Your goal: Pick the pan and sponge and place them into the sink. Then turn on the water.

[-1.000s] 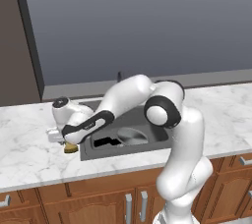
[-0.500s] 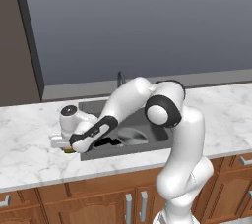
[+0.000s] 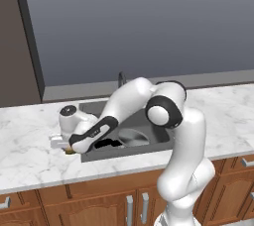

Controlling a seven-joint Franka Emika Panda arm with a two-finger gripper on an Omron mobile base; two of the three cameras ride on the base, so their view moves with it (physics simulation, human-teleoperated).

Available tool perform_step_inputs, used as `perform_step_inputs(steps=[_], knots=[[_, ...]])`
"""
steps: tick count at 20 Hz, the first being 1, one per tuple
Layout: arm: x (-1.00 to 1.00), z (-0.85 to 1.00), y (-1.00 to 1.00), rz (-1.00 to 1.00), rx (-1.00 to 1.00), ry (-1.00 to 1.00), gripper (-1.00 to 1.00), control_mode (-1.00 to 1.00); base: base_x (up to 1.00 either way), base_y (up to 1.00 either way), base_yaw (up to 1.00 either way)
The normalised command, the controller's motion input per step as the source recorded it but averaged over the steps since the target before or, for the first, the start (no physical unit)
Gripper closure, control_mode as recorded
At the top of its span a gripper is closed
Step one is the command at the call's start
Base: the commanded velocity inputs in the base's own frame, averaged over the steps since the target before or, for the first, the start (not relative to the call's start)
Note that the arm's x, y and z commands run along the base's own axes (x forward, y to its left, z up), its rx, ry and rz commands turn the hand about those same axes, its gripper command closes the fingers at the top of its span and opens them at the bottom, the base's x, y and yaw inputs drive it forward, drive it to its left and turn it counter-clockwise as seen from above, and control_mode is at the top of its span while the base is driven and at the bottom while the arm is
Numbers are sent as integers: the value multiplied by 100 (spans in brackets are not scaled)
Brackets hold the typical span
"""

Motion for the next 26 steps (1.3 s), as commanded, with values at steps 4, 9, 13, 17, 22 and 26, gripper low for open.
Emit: perform_step_inputs(steps=[4,9,13,17,22,26], knots=[[-15,41,-53,5,0,-12,100,-100,0,0,0],[-49,72,-96,2,3,-21,100,-100,0,0,0],[-39,47,-100,0,4,-7,100,-100,0,0,0],[-4,26,-100,-1,5,3,100,-100,0,0,0],[0,2,-100,-2,1,8,100,-100,0,0,0],[0,0,-82,-3,4,0,100,-100,0,0,0]])
